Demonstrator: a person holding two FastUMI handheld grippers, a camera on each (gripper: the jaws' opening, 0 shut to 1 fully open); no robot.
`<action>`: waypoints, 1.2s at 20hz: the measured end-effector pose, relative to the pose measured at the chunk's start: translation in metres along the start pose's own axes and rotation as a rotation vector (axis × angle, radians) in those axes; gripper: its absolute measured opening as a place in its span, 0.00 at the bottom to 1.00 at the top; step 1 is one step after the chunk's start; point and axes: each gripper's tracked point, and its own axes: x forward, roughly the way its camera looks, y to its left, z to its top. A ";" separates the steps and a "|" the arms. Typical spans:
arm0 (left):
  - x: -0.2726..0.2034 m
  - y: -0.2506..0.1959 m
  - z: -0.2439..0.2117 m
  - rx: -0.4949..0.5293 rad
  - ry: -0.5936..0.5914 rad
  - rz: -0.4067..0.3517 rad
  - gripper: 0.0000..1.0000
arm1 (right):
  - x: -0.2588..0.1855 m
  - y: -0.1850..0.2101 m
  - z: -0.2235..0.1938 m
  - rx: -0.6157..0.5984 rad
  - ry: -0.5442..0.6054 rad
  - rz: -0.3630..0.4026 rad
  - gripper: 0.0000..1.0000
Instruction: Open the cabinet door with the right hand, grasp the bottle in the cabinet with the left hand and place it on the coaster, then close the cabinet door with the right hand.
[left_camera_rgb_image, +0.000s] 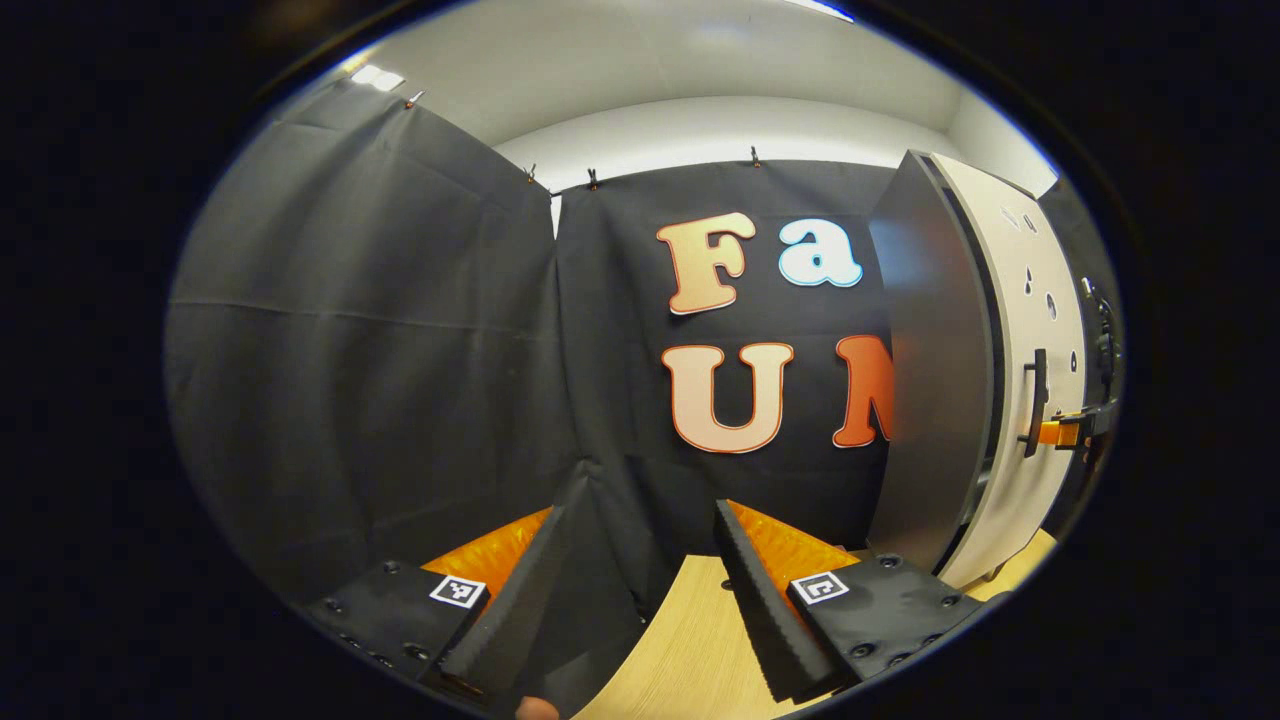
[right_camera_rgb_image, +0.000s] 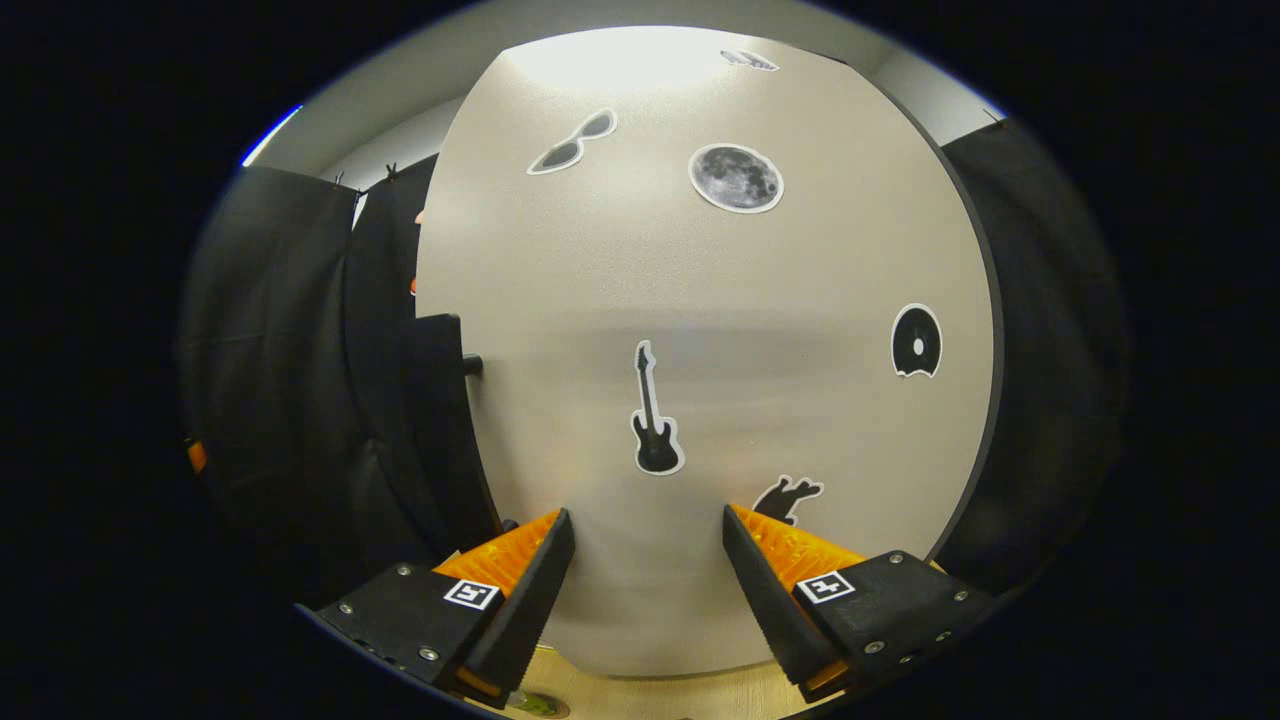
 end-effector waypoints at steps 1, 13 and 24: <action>0.000 0.001 0.000 0.001 0.001 -0.003 0.94 | 0.000 0.000 0.000 -0.003 -0.001 -0.008 0.92; 0.011 0.009 -0.005 0.001 0.013 -0.004 0.94 | 0.000 0.001 -0.004 -0.064 -0.009 -0.093 0.93; 0.018 -0.007 0.076 0.020 -0.097 -0.062 0.94 | -0.079 -0.046 0.078 -0.096 -0.088 -0.121 0.92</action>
